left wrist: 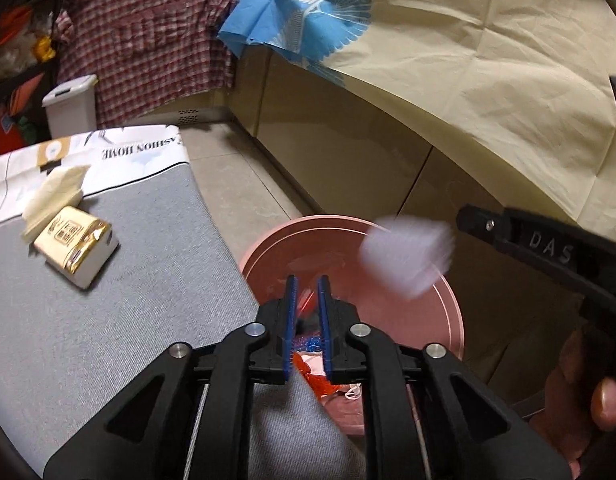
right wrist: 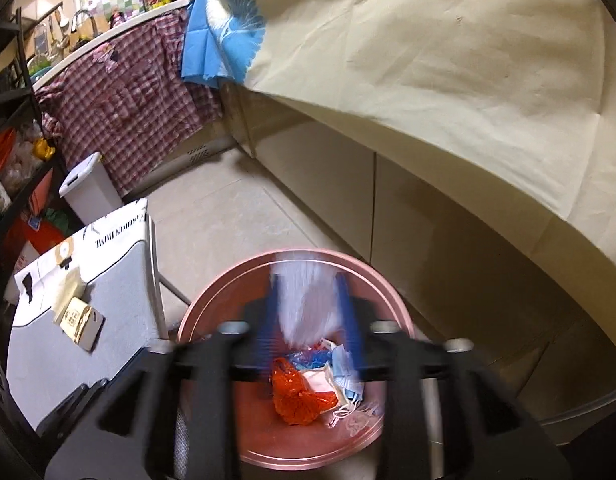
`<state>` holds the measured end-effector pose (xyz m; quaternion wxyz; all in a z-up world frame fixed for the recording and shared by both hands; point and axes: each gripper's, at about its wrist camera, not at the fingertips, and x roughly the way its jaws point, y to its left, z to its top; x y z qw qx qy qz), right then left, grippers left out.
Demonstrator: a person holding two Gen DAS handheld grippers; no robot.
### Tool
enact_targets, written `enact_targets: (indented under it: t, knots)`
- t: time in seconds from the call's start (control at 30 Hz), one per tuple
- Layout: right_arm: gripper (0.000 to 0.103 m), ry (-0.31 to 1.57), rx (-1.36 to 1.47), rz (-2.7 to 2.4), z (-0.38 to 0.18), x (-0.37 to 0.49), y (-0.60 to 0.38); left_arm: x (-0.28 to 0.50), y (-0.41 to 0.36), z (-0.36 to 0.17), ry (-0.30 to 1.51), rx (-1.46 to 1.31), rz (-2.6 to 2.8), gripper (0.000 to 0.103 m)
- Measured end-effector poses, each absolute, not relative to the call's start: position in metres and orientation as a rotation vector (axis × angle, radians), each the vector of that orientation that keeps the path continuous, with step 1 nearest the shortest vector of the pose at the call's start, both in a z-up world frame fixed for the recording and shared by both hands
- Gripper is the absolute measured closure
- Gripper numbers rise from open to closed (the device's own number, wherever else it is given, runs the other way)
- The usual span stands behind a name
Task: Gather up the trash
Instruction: 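Carry the foam net and black wrapper over the pink bin and open both tools, then grasp the folded paper napkin with the left tool while the right grasps the gold tissue pack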
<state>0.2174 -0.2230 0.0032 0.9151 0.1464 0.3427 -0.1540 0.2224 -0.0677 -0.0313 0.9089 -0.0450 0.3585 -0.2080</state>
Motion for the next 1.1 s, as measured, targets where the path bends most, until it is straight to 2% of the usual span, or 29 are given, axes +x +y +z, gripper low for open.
enact_targets:
  t: [0.37,0.6,0.67,0.73,0.83,0.97,1.1]
  knots:
    - [0.062,0.654,0.301,-0.218,0.018,0.203,-0.207,0.192,-0.035,-0.010,0.714,-0.102,-0.320,0.089]
    - [0.062,0.611,0.298,-0.097,0.026,0.189,-0.184,0.168,0.018,0.009,0.686,-0.116,-0.175,0.089]
    - [0.059,0.587,0.291,-0.073,0.029,0.186,-0.177,0.164,0.037,0.012,0.675,-0.131,-0.125,0.089]
    - [0.051,0.565,0.271,-0.046,0.031,0.183,-0.168,0.161,0.054,0.011,0.670,-0.161,-0.081,0.089]
    - [0.046,0.564,0.247,0.009,0.028,0.182,-0.156,0.159,0.078,0.007,0.663,-0.211,-0.021,0.089]
    - [0.042,0.569,0.195,0.069,0.024,0.184,-0.136,0.162,0.100,0.003,0.662,-0.231,0.028,0.089]
    - [0.031,0.596,0.177,0.119,0.016,0.192,-0.118,0.166,0.124,0.003,0.643,-0.260,0.067,0.089]
